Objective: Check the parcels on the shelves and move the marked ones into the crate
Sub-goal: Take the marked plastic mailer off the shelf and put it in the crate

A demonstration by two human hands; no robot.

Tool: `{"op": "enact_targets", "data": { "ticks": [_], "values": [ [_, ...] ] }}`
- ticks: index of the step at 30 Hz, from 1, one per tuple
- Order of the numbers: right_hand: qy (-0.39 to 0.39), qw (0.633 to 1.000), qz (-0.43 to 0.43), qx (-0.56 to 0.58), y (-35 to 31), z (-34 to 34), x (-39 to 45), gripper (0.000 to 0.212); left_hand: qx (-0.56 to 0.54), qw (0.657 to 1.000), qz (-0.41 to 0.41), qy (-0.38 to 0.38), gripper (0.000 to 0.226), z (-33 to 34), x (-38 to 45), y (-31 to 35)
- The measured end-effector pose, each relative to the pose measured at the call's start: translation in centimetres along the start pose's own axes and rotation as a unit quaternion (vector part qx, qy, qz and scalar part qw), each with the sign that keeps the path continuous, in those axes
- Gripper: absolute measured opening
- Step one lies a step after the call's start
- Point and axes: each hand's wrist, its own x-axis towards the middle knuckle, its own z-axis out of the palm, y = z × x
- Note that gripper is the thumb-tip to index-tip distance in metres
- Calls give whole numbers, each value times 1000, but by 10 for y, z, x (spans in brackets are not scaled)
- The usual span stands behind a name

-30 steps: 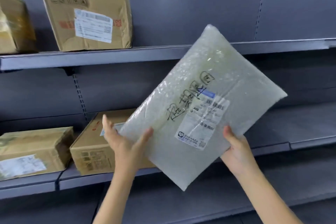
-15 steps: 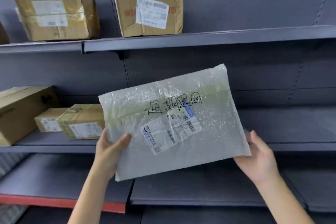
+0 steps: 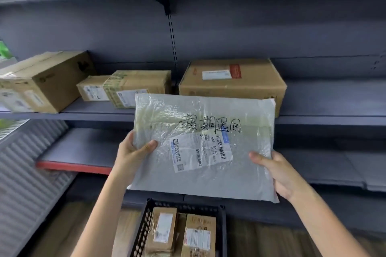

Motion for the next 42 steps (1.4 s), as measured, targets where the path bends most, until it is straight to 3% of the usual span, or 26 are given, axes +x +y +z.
{"op": "enact_targets", "data": {
  "ticks": [2,6,9,12,13,15,18,20,23,27,30,32,35,37,38,42],
  "values": [
    [14,1000,-1,-3,17,0,1,56,1,999,-31,28,26,-7,-15,-21],
    [47,998,-3,-35,42,6,13,19,21,995,-59,82,22,-15,-43,-48],
    [62,997,16,-34,52,6,12,18,-10,990,-97,98,27,-24,-64,-50],
    [82,996,24,-7,62,-1,6,49,-43,987,-132,81,45,-39,-81,-47],
    [91,995,34,3,67,-4,3,42,-45,985,-144,79,50,-42,-85,-48],
    [111,992,48,30,76,-5,-2,8,-50,982,-162,89,46,-44,-91,-53],
    [145,986,79,25,94,3,-9,12,-62,971,-194,128,35,-49,-92,-66],
    [171,980,102,32,105,11,-15,9,-83,957,-230,156,40,-56,-92,-80],
    [200,967,136,75,128,25,-22,29,-182,923,-297,164,40,-49,-92,-104],
    [190,955,184,135,161,64,-26,22,-229,909,-345,48,45,-17,-87,-127],
    [190,950,188,162,185,93,-20,40,-270,890,-368,15,49,-26,-70,-142],
    [185,950,189,165,200,108,-10,60,-250,890,-381,8,39,-49,-51,-153],
    [230,944,151,181,222,110,10,50,-202,901,-384,8,27,-83,-23,-170],
    [294,936,137,137,234,104,25,26,-174,900,-399,10,27,-102,-7,-180],
    [314,935,141,80,241,100,32,24,-164,898,-407,6,28,-109,-1,-186],
    [326,906,199,-180,258,90,44,85,-137,894,-427,-23,19,-125,18,-213]
  ]
}}
